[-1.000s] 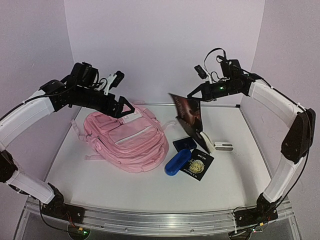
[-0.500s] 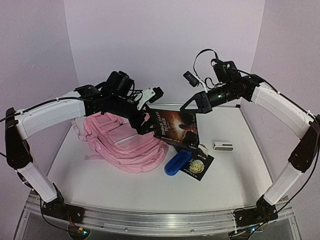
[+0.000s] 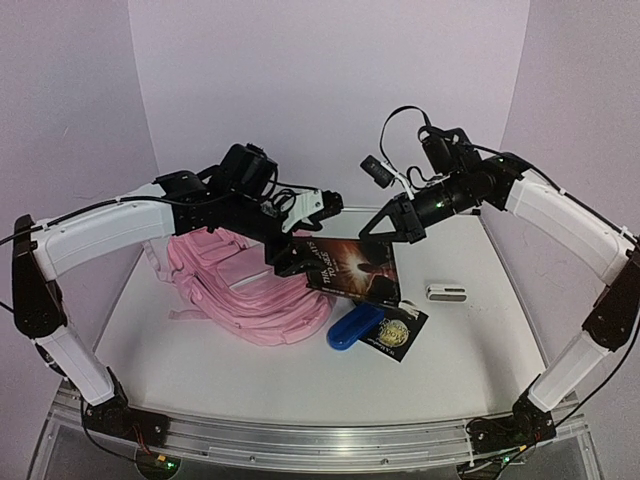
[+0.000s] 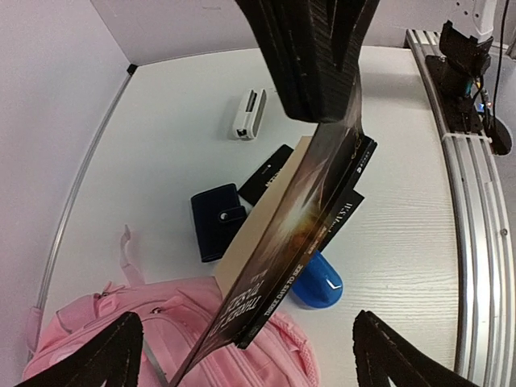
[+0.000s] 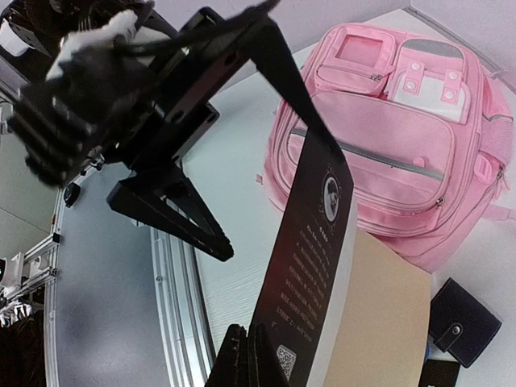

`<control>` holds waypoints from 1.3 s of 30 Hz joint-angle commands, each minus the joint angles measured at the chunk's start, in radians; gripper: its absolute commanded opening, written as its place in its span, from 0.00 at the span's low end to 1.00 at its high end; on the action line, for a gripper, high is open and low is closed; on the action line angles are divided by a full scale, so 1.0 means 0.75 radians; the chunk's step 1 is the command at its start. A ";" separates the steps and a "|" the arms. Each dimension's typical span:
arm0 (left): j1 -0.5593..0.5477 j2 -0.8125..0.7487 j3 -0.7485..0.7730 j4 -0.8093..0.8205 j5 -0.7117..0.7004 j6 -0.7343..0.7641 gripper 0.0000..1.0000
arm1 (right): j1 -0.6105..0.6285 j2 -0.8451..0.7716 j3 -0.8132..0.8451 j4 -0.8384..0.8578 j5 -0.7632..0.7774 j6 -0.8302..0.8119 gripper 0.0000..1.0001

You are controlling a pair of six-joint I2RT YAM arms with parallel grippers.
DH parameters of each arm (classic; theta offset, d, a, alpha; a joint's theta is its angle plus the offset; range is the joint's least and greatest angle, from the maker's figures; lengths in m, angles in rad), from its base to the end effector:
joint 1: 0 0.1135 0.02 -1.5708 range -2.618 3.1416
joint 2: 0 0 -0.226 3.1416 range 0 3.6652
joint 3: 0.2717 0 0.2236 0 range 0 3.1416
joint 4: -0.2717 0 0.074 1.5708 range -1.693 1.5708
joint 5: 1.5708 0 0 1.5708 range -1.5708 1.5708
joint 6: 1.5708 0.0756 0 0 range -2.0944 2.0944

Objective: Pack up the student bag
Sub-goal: Pick up the book from the center of the board.

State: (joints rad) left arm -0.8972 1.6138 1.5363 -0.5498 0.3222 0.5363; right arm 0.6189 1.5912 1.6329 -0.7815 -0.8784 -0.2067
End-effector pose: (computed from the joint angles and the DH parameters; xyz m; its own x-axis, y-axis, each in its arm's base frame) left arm 0.2103 -0.3018 0.2969 0.1458 0.5943 -0.7909 0.9618 0.1020 0.2539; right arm 0.2331 0.2375 0.3260 -0.3664 -0.4218 -0.8294 -0.9284 0.1059 0.3563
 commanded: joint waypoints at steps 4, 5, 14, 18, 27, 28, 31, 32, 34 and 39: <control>-0.043 0.114 0.121 -0.033 0.036 0.104 0.57 | 0.011 -0.085 -0.001 0.025 -0.018 -0.022 0.00; -0.043 0.120 0.129 -0.024 0.026 0.081 0.49 | 0.010 -0.086 0.000 0.026 -0.007 -0.022 0.00; -0.001 0.114 0.269 0.031 -0.133 -0.247 0.00 | -0.019 -0.065 0.177 0.062 0.417 0.070 0.91; 0.055 0.130 0.412 -0.043 -0.222 -0.429 0.00 | -0.144 -0.058 0.285 0.104 0.525 0.188 0.98; 0.126 0.009 0.669 -0.201 -0.651 -0.557 0.00 | -0.353 -0.068 0.252 0.201 0.320 0.348 0.98; 0.126 -0.001 0.695 -0.228 -0.679 -0.554 0.00 | -0.353 -0.062 0.234 0.206 0.280 0.356 0.98; 0.125 0.011 0.834 -0.365 -0.723 -0.559 0.00 | -0.353 -0.023 0.158 0.251 0.151 0.413 0.98; 0.121 0.029 0.888 -0.425 -0.740 -0.563 0.00 | -0.354 -0.008 0.125 0.283 0.108 0.455 0.98; 0.105 0.052 0.950 -0.501 -0.785 -0.580 0.00 | -0.352 0.013 0.047 0.370 0.030 0.544 0.98; 0.096 0.130 0.903 -0.610 -0.741 -0.674 0.00 | -0.350 0.036 -0.194 0.601 -0.064 0.697 0.98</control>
State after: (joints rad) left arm -0.8106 1.6901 2.2124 -0.9459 -0.2304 0.1076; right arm 0.3523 1.5905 1.5949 -0.4986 -0.8227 0.1963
